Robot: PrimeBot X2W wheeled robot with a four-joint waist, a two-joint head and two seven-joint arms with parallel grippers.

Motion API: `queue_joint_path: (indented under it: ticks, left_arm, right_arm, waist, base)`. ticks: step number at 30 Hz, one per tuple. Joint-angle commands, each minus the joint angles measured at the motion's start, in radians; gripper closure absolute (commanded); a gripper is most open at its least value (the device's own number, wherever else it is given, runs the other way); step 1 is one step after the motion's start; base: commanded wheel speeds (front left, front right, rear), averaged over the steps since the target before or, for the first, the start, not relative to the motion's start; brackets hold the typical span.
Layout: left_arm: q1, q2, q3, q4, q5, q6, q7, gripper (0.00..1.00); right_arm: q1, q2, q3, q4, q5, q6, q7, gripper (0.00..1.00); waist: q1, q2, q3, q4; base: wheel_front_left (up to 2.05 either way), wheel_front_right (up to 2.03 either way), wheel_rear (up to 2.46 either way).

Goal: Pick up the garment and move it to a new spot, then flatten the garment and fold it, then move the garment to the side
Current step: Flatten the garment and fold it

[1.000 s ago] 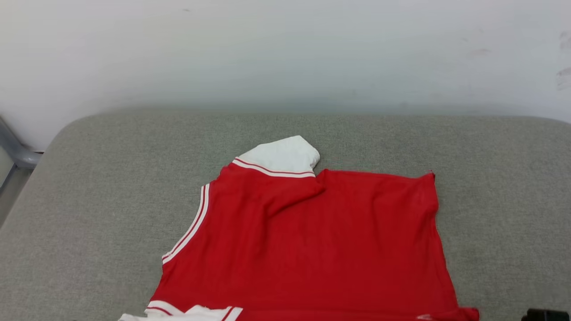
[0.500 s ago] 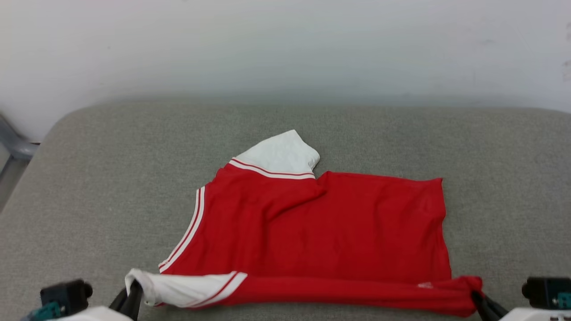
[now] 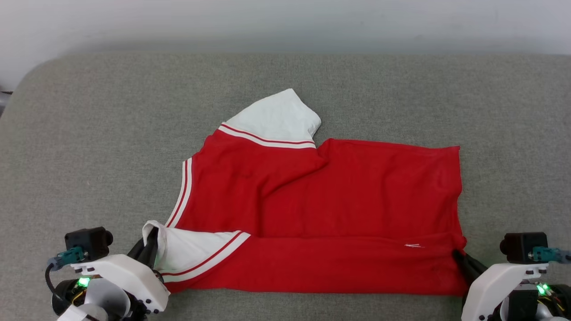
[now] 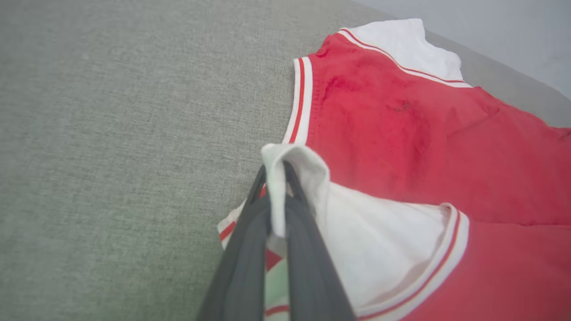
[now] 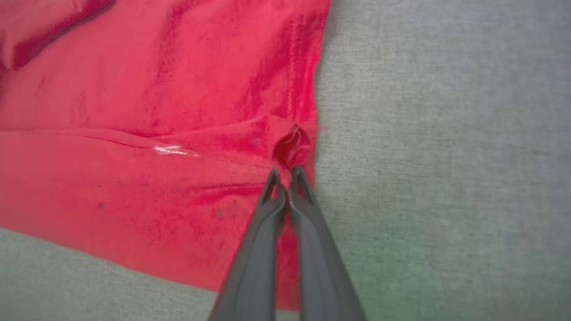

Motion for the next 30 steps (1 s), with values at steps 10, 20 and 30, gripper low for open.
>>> queue_joint_path:
  ticks: [10, 20, 30]
  left_arm:
    - [-0.081, -0.044, -0.033, 0.154, -0.013, -0.053, 0.005, 0.0]
    - [-0.067, -0.004, -0.006, 0.216, -0.014, -0.035, -0.006, 0.0]
    - [-0.056, 0.093, 0.004, 0.153, -0.068, 0.014, 0.202, 0.0]
  right_arm:
    - [-0.064, -0.022, 0.053, 0.181, 0.041, -0.002, -0.114, 0.0]
    - [-0.02, 0.008, 0.03, 0.131, 0.024, -0.001, -0.385, 0.0]
    - [0.046, 0.064, -0.012, 0.052, -0.017, -0.001, -0.382, 0.0]
  waist:
    - [-0.0003, 0.0, 0.018, -0.001]
    - [-0.0003, 0.0, -0.101, -0.001]
    - [-0.0003, 0.0, -0.168, -0.012]
  base:
    - [0.0, 0.0, 0.0]
    - [0.0, 0.0, 0.0]
    - [0.0, 0.0, 0.0]
